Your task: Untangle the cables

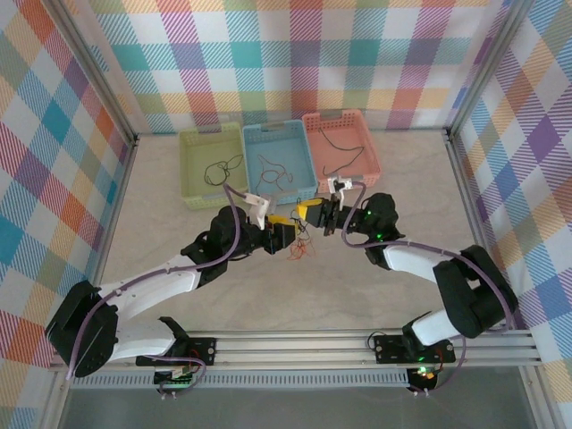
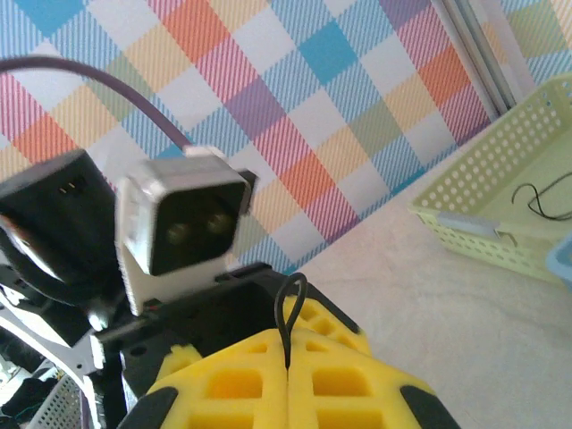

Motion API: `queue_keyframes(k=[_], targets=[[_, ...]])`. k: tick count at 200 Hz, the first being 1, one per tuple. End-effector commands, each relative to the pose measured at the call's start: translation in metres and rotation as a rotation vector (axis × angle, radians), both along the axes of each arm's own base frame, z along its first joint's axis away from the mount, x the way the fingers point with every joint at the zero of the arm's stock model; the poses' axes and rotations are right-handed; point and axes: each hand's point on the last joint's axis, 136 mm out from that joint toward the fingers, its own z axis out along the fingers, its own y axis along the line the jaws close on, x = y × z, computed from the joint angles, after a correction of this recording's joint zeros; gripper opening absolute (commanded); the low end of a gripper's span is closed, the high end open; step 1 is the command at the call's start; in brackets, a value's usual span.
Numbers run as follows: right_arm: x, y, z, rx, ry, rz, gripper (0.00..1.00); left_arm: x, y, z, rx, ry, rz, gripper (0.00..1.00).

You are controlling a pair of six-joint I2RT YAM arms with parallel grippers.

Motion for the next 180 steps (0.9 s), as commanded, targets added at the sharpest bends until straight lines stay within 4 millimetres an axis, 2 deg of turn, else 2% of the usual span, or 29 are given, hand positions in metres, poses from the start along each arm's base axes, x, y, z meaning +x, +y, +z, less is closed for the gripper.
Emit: queue_keyframes(k=[1, 60, 101, 112, 127, 141, 156, 169, 180], targets=[[-0.004, 0.001, 0.012, 0.0, -0.01, 0.012, 0.0, -0.003, -0.002, 0.024, -0.057, -0.06, -0.009, 0.56], [-0.011, 0.008, -0.004, -0.028, 0.005, 0.057, 0.0, -0.006, -0.007, 0.025, -0.069, -0.047, -0.035, 0.62], [-0.016, 0.016, -0.01, -0.04, 0.014, 0.111, 0.0, -0.001, -0.009, 0.017, -0.043, -0.024, -0.029, 0.56], [-0.017, 0.017, -0.011, -0.041, 0.014, 0.12, 0.0, -0.001, -0.009, 0.018, -0.042, -0.023, -0.025, 0.51], [-0.018, 0.018, -0.012, -0.045, 0.011, 0.121, 0.0, 0.001, -0.007, 0.017, -0.034, -0.02, -0.015, 0.39], [-0.017, 0.018, -0.015, -0.064, 0.014, 0.119, 0.0, 0.002, -0.006, 0.017, -0.029, -0.02, -0.008, 0.22], [-0.017, 0.018, -0.017, -0.092, 0.005, 0.111, 0.0, 0.004, -0.003, 0.016, -0.016, -0.017, 0.018, 0.08], [-0.016, 0.016, -0.019, -0.122, -0.012, 0.1, 0.0, 0.01, 0.005, 0.014, 0.007, -0.015, 0.072, 0.0], [-0.015, 0.015, -0.022, -0.156, -0.024, 0.081, 0.0, 0.018, 0.016, 0.01, 0.042, -0.01, 0.148, 0.0]])
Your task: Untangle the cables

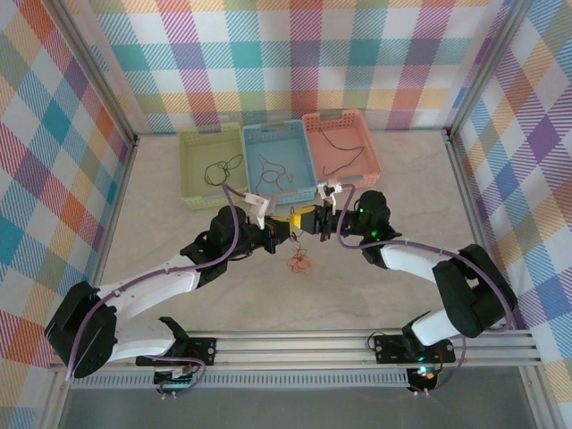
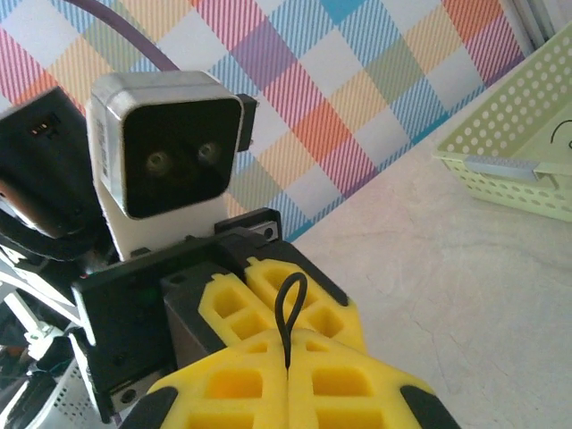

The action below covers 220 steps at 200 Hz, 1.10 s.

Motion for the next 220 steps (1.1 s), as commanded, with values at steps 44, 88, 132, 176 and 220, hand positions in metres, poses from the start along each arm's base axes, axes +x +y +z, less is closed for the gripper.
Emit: queue_keyframes(k=[44, 88, 132, 176, 220], targets=[[-0.001, -0.002, -0.005, -0.114, -0.136, -0.017, 0.0, 0.022, 0.038, 0.01, 0.071, -0.046, 0.247, 0.0], [0.0, -0.003, -0.019, -0.173, -0.13, -0.01, 0.08, 0.024, 0.044, 0.011, 0.076, -0.05, 0.28, 0.0], [0.0, 0.001, -0.028, -0.185, -0.129, 0.018, 0.23, 0.025, 0.048, 0.01, 0.084, -0.048, 0.301, 0.0], [0.002, 0.002, -0.033, -0.209, -0.133, 0.006, 0.1, 0.024, 0.047, 0.01, 0.079, -0.046, 0.292, 0.0], [0.002, 0.004, -0.035, -0.21, -0.143, 0.0, 0.24, 0.022, 0.043, 0.011, 0.071, -0.047, 0.271, 0.0]])
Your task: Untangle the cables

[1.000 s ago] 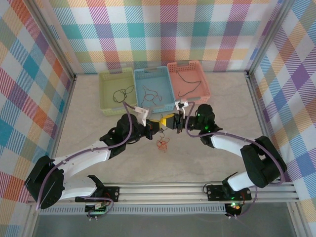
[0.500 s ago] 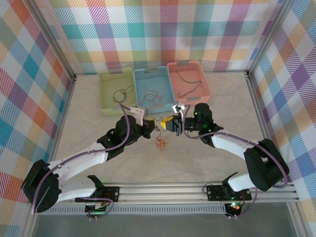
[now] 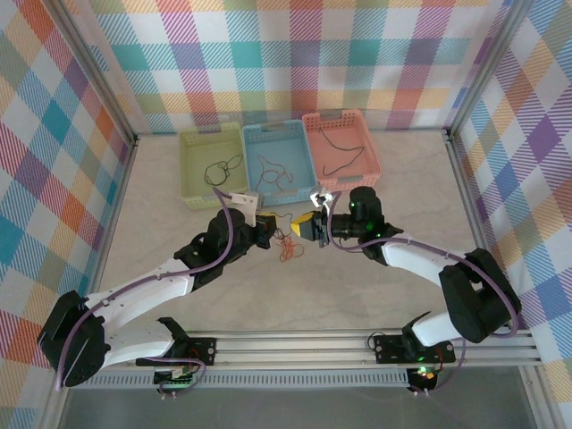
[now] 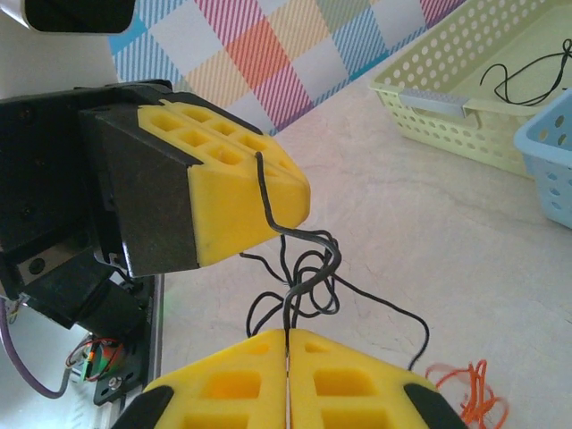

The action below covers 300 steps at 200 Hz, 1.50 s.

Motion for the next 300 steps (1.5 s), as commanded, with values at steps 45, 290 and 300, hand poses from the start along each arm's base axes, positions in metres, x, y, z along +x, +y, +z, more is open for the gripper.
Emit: queue_keyframes(k=[45, 290, 300], targets=[[-0.003, 0.016, -0.002, -0.027, -0.065, 0.024, 0.41, -0.002, -0.008, 0.014, -0.05, -0.027, -0.048, 0.0], [0.098, -0.041, -0.051, -0.318, -0.1, -0.665, 0.49, -0.026, -0.045, 0.03, -0.175, -0.035, -0.282, 0.0], [0.101, -0.047, -0.054, -0.341, -0.1, -0.698, 0.48, -0.026, -0.045, 0.03, -0.176, -0.033, -0.285, 0.0]])
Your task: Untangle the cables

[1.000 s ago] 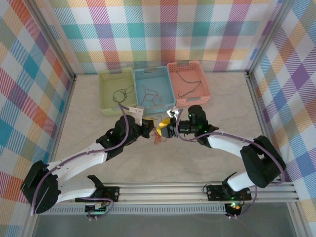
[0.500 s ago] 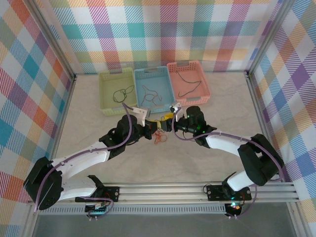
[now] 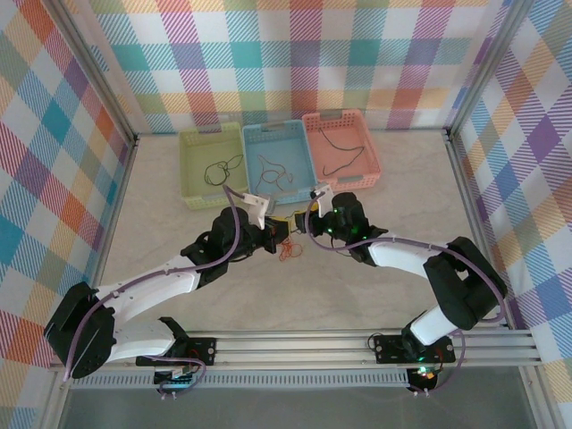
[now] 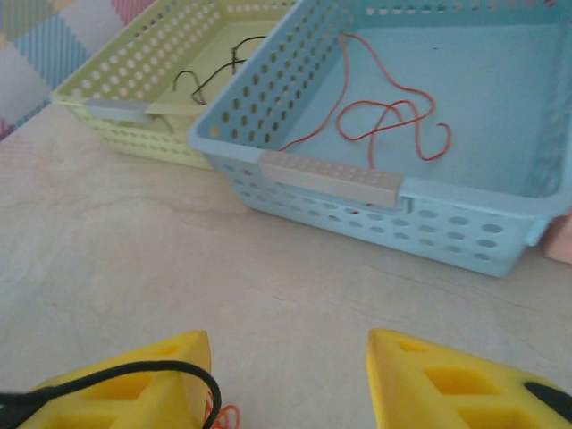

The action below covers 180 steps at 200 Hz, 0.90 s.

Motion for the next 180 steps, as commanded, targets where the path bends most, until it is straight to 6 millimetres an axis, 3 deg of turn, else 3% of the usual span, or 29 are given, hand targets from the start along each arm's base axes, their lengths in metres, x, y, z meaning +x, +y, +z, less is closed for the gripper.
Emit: queue_keyframes(k=[1, 43, 80, 154, 180], targets=[[0.016, -0.017, 0.002, -0.044, -0.012, -0.122, 0.48, -0.006, -0.004, 0.025, -0.08, -0.048, -0.041, 0.0], [0.028, -0.063, 0.0, -0.116, -0.02, -0.347, 0.45, -0.003, -0.004, 0.021, -0.064, -0.039, -0.03, 0.0], [0.028, -0.08, 0.007, -0.123, -0.054, -0.414, 0.44, -0.003, -0.005, 0.018, -0.057, -0.031, -0.034, 0.0], [0.031, -0.136, 0.016, -0.177, -0.102, -0.655, 0.42, -0.001, -0.002, 0.018, -0.048, -0.039, -0.017, 0.0], [0.029, -0.143, 0.019, -0.196, -0.124, -0.682, 0.4, -0.001, -0.001, 0.019, -0.046, -0.041, -0.01, 0.0]])
